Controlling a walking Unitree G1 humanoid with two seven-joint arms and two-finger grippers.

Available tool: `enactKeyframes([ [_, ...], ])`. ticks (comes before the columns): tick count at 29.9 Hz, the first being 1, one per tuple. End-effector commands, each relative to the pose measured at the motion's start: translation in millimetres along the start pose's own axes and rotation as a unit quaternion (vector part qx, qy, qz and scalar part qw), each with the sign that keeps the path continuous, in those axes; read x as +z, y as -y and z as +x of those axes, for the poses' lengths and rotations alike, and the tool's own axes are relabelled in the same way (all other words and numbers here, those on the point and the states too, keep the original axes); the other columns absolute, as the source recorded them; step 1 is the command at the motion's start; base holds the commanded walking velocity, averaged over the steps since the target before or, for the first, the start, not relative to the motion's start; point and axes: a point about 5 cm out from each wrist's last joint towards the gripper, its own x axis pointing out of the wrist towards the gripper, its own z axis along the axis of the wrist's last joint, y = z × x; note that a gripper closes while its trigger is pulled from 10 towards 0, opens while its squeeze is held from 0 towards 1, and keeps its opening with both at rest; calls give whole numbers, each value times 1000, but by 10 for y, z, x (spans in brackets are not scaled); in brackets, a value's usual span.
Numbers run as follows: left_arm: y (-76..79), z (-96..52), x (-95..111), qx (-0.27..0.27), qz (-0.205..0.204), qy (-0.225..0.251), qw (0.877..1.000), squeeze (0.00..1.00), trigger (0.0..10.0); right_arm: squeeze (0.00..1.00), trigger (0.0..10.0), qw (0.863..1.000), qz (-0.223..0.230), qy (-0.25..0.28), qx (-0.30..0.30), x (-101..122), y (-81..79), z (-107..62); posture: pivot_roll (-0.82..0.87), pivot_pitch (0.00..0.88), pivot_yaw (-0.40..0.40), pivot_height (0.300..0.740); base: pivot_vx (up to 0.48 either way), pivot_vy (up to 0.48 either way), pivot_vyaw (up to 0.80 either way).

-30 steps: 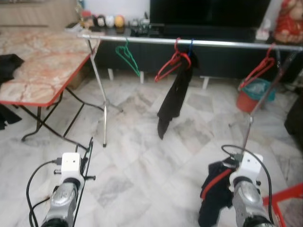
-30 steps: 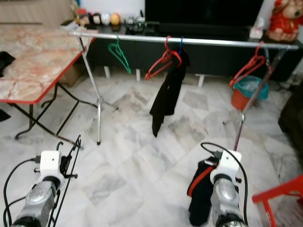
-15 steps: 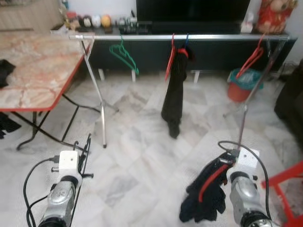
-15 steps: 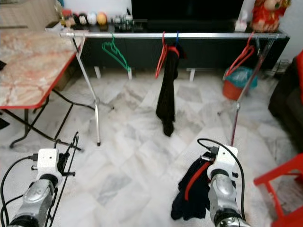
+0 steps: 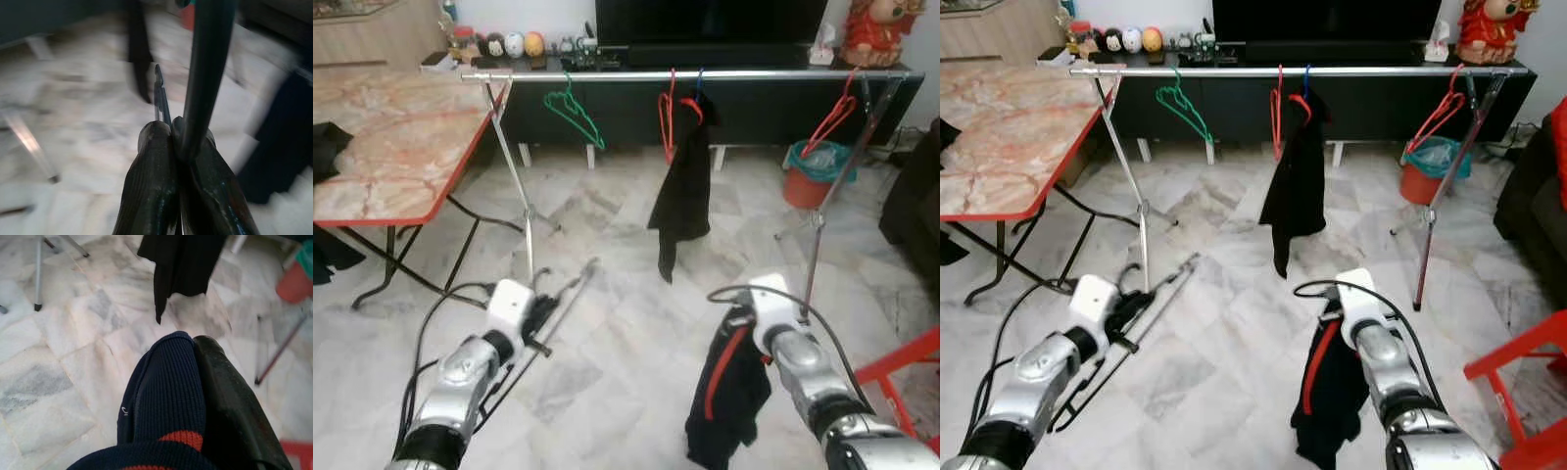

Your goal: Hang hanger

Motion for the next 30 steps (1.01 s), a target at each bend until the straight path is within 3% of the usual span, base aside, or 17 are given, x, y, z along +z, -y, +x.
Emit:
enactKeyframes([
  [1,44,13,30,-39,24,-17,999,0,10000,0,10000,999,-24,34,10,283,-23,62,64,0,18,740,0,0,0],
  [5,263,19,108,-167,53,-52,983,0,10000,0,10000,998,-41,19,37,526,-248,157,69,0,14,740,0,0,0],
  [9,351,6,242,-222,35,-43,973,0,10000,0,10000,998,-48,19,42,638,-377,187,82,0,12,740,0,0,0],
  [14,420,-51,269,-264,44,-58,962,0,10000,0,10000,997,-56,21,50,685,-487,198,92,0,8,740,0,0,0],
  [15,480,-105,302,-295,39,-63,953,0,10000,0,10000,996,-76,13,49,673,-532,200,92,0,8,740,0,0,0],
  [17,503,-124,303,-306,38,-66,949,0,10000,0,10000,995,-86,13,49,667,-551,200,92,0,8,740,0,0,0],
  [20,587,-202,300,-343,39,-81,935,0,10000,0,10000,996,-74,11,56,665,-613,200,97,0,9,740,0,0,0],
  [26,609,-227,310,-341,41,-89,935,0,10000,0,10000,997,-66,12,47,679,-617,203,99,0,12,740,0,0,0],
  [30,520,-64,342,-264,54,-74,960,0,10000,0,10000,996,-28,35,79,800,-712,203,96,0,14,740,0,0,0],
])
